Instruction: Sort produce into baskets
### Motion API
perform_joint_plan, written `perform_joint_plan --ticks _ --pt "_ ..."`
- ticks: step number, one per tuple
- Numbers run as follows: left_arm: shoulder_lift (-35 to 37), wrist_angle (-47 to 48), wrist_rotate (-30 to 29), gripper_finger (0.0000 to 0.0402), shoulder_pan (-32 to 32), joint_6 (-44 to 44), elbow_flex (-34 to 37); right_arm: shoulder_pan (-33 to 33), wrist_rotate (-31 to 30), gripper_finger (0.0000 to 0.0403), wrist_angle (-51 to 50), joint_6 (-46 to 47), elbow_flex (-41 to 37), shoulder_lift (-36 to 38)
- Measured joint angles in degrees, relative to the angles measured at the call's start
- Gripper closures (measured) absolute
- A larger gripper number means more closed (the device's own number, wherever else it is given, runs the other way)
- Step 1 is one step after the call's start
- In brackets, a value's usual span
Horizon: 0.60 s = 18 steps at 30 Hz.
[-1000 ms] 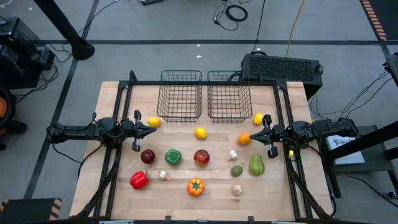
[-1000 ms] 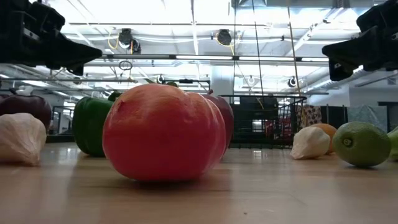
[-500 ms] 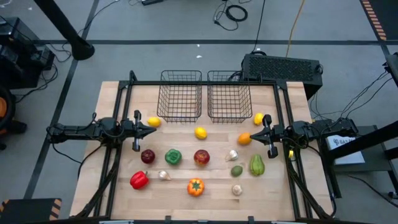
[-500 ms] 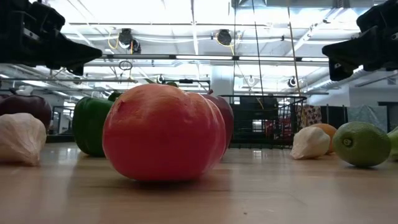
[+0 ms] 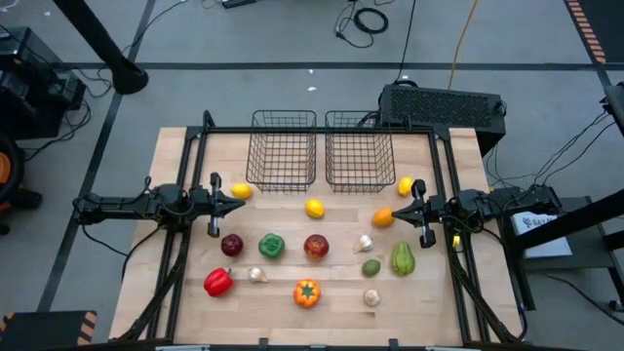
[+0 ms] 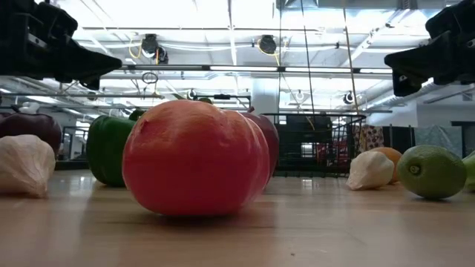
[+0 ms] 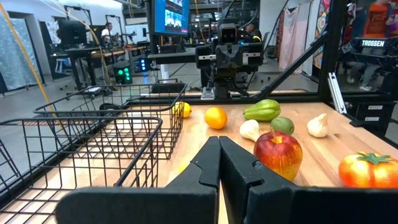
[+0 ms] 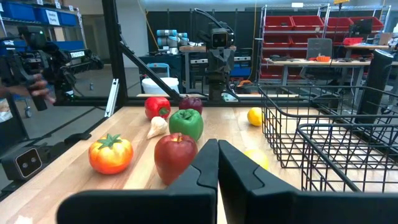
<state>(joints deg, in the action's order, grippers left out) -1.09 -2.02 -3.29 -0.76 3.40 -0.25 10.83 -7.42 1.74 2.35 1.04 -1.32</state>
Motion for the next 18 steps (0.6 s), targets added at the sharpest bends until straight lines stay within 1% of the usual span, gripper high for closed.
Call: perform_joint_plan --ticks 8,11,12,15,18 --pt "-0.01 -0.07 -0.02 0.0396 -0.01 0.01 0.00 0.00 0.00 0.0403 0.00 -0.02 0.00 -0.01" --pt "0.05 -3.10 -0.72 0.0396 -0.01 1.15 -0.22 -0.02 0.00 0.0403 0.04 -0.02 0.00 -0.01" --pt "0.03 -2.94 -0.83 0.0396 0.01 0.12 -0.70 -0.01 0.00 0.0403 0.04 -0.01 -0.01 0.01" --pt "-0.05 -2.60 -2.47 0.0396 0.01 -5.32 -4.72 -0.01 0.00 0.0403 0.07 -0.02 0.01 0.01" --pt "-0.84 1.52 -2.72 0.0396 -0.04 -7.35 -11.42 -0.02 0.00 0.0403 0.07 -0.02 -0.01 0.02"
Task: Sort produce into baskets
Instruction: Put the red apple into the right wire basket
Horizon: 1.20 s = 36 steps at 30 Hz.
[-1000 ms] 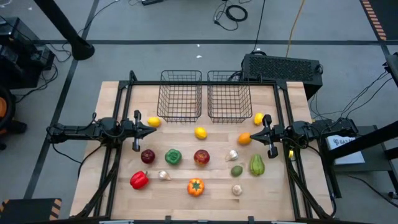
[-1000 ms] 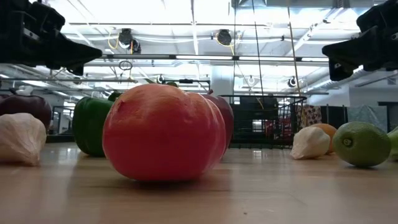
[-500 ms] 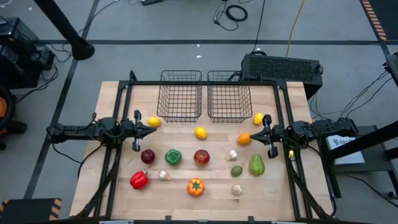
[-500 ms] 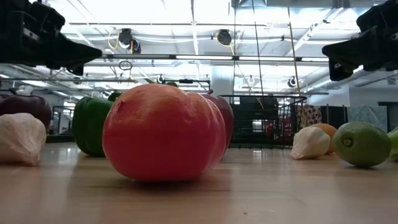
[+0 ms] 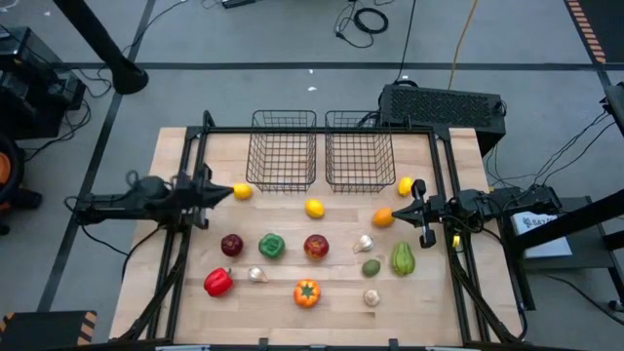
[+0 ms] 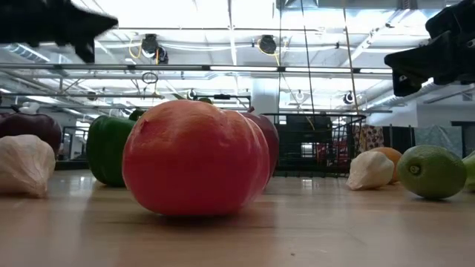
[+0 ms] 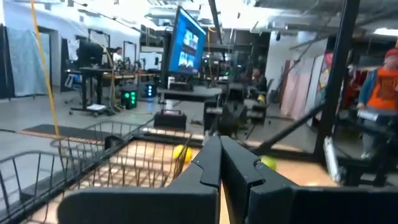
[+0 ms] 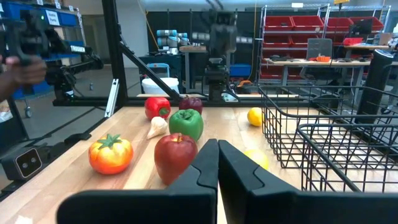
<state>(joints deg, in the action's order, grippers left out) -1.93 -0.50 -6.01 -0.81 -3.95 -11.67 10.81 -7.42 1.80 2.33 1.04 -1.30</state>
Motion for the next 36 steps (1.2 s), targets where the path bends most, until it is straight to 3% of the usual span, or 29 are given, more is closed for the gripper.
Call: perform_joint_plan --ticks 6,12,16,19,23,26,36 --pt "-8.72 9.10 0.93 0.0396 -0.01 -1.52 -20.41 0.00 -0.01 0.0403 0.03 0.00 0.01 -0.01" --pt "-23.74 19.91 4.42 0.0396 -0.06 -1.33 -47.23 0.02 -0.54 0.0403 0.11 0.32 0.00 -0.02" --pt "-34.99 32.55 4.49 0.0396 -0.06 0.42 -64.87 0.00 -0.33 0.0403 0.09 10.66 0.00 -0.02" --pt "-40.65 40.52 4.51 0.0396 -0.08 -1.71 -71.86 0.00 -0.22 0.0403 -0.02 15.65 0.00 -0.02" --pt "-44.97 44.90 4.38 0.0396 -2.39 -9.15 -68.65 0.33 -0.05 0.0403 -0.07 18.91 0.00 -0.15" --pt "-47.21 42.39 -0.59 0.0396 -6.66 -10.81 -61.52 0.91 -0.03 0.0403 -0.09 20.06 0.00 -1.13" --pt "-51.39 16.13 -17.04 0.0396 -19.70 -2.80 -47.02 2.49 -4.73 0.0403 0.56 20.02 0.00 -5.69"
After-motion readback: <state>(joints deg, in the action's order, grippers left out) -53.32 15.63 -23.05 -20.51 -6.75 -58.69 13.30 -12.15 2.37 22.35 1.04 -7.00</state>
